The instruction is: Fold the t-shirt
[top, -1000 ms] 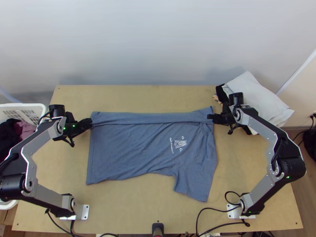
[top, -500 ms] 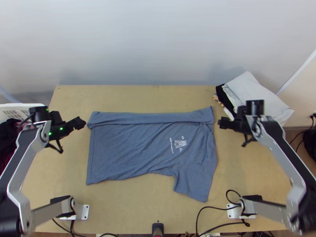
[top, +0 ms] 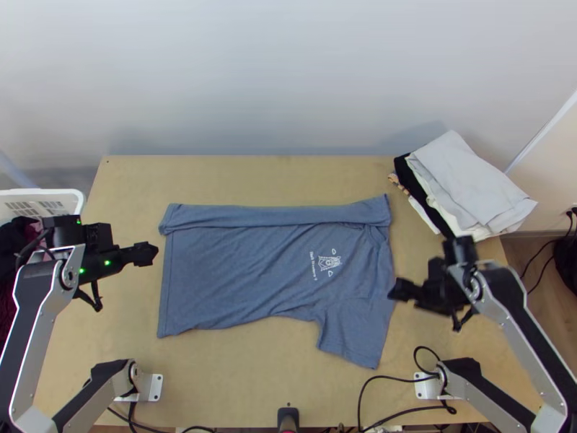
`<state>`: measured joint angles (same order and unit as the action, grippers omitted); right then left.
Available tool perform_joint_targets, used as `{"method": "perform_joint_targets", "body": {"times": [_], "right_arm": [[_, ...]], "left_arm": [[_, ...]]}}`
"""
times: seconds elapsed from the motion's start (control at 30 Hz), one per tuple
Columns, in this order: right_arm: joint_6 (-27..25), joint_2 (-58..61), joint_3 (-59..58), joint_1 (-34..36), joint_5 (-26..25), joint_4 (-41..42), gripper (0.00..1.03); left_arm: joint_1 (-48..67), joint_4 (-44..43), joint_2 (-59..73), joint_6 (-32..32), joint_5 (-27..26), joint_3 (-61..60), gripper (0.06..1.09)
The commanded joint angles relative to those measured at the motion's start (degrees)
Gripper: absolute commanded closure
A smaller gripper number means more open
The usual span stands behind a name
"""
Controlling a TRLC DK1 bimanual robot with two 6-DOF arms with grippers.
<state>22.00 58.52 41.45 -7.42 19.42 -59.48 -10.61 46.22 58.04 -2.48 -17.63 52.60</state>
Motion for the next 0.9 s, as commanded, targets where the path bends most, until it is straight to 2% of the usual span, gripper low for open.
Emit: {"method": "perform_joint_targets", "body": {"times": [0.0, 0.13, 0.2, 0.27, 0.3, 0.87], "right_arm": [[3.3, -1.1, -4.6, -0.7, 1.1, -0.7, 0.21], [3.8, -0.5, -6.6, -1.5, 1.4, 2.2, 0.41], [3.7, 0.5, -6.5, -1.2, 1.3, 4.0, 0.58], [3.2, 1.5, -6.6, -1.0, 1.3, 6.2, 0.79], [3.2, 2.1, -6.6, -1.0, 1.3, 7.2, 0.82], [0.5, 13.7, -6.4, -1.4, 1.5, 10.4, 0.81]], "left_arm": [[-0.1, 1.0, -1.3, 1.1, -0.7, -1.3, 0.12], [0.2, 1.2, -1.5, 1.0, -0.7, -1.3, 0.12], [0.6, 1.2, -1.5, 0.8, -0.7, -1.3, 0.12], [0.8, 1.2, -1.5, 0.5, -0.7, -1.3, 0.12], [0.9, 1.2, -1.5, 0.5, -0.7, -1.3, 0.12], [0.9, 3.5, -2.4, 2.2, -0.5, -1.6, 0.12]]}}
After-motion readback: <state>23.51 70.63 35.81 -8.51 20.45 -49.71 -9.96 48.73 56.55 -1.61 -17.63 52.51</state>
